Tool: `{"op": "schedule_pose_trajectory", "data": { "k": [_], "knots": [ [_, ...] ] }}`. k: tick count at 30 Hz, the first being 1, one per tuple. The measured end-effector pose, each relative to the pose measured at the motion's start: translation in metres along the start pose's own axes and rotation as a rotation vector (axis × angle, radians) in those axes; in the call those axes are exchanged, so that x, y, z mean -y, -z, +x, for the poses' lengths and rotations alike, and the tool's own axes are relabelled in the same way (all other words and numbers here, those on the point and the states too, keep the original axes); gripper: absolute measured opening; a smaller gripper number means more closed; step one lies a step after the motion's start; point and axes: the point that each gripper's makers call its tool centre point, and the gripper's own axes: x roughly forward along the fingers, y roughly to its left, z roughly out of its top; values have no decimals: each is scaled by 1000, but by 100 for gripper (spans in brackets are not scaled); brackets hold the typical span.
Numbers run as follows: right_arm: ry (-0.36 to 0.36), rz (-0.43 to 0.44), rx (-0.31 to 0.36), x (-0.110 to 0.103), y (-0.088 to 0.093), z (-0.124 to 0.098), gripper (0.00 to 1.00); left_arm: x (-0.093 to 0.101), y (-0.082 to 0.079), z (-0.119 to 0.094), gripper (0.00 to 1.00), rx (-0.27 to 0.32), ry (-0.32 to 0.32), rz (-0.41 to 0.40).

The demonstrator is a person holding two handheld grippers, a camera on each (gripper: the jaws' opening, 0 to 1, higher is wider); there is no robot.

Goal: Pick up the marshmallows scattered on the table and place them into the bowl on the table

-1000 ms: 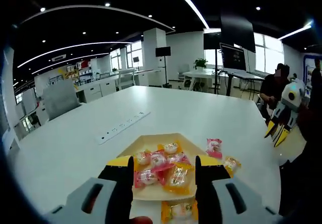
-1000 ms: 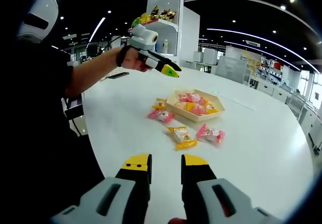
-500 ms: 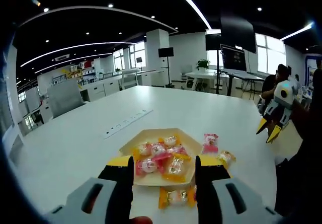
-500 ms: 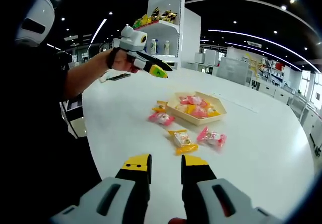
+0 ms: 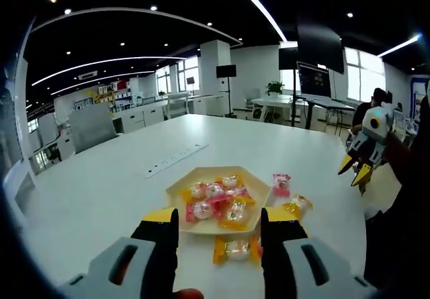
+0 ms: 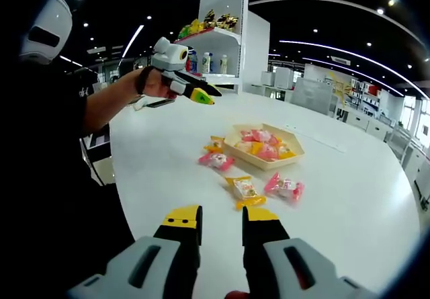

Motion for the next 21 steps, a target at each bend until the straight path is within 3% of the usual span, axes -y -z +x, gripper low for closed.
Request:
{"op": "schedule_pose_trajectory", "data": {
  "k": [13, 21],
  "knots": [
    [3, -1, 9, 3, -4, 4, 25, -2, 8, -17, 49, 10, -19, -3],
    [9, 5, 13, 7, -5, 6, 25, 11, 10, -30, 49, 19, -18, 11]
  ]
}}
